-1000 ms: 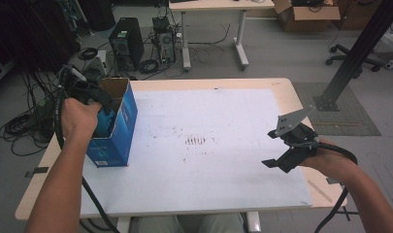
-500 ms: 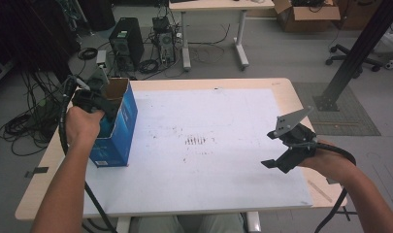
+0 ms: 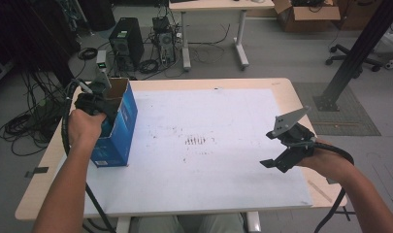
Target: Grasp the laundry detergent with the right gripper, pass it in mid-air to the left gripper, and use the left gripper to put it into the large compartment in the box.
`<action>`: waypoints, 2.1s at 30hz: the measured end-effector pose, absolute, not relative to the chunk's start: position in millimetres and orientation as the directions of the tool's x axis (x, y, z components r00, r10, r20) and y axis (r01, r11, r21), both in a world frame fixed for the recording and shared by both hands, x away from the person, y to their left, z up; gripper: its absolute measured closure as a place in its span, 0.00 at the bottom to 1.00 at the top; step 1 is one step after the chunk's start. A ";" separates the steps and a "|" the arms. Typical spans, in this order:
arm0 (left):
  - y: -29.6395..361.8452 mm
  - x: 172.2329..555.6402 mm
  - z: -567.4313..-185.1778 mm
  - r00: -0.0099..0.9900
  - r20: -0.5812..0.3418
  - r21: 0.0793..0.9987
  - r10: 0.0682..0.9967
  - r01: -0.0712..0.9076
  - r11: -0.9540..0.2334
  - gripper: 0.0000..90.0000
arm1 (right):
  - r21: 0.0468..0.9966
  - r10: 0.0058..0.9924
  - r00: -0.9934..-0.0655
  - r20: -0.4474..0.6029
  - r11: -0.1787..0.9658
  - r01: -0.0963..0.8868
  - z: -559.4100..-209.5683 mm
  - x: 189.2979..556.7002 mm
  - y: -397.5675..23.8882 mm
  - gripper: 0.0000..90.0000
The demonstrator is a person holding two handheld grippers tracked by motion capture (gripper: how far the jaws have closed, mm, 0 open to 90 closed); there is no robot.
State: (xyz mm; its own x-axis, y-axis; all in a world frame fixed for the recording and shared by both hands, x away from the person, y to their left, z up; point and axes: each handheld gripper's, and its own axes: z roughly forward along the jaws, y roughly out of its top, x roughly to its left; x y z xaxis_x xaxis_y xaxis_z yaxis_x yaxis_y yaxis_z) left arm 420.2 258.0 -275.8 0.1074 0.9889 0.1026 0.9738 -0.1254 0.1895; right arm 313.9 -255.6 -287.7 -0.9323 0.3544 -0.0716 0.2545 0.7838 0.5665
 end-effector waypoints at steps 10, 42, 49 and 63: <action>262.2 420.9 -278.1 0.106 0.084 0.181 0.991 0.976 -0.119 0.33 | 0.558 0.338 -0.939 -0.070 0.793 0.244 -290.0 313.4 -248.6 0.10; 264.2 412.3 -231.4 0.141 0.058 0.240 0.988 0.959 -0.151 0.19 | 0.566 0.350 -0.933 -0.085 0.788 0.244 -282.3 307.9 -250.6 0.10; 257.8 406.2 -212.9 0.186 0.053 0.263 0.981 0.945 -0.194 0.16 | 0.565 0.348 -0.934 -0.087 0.789 0.241 -280.8 306.3 -248.6 0.10; 215.8 396.4 -195.4 0.341 0.072 0.278 0.937 0.896 -0.347 0.10 | 0.566 0.351 -0.933 -0.085 0.787 0.245 -278.9 304.3 -249.4 0.10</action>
State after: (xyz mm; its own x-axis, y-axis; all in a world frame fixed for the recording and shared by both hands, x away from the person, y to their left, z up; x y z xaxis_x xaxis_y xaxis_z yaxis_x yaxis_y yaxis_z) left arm 396.4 215.8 -195.4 0.3407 0.9374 0.0719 0.8956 -0.3469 0.2784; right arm 304.3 -249.4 -278.9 -0.9327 0.3506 -0.0847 0.2446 0.7874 0.5658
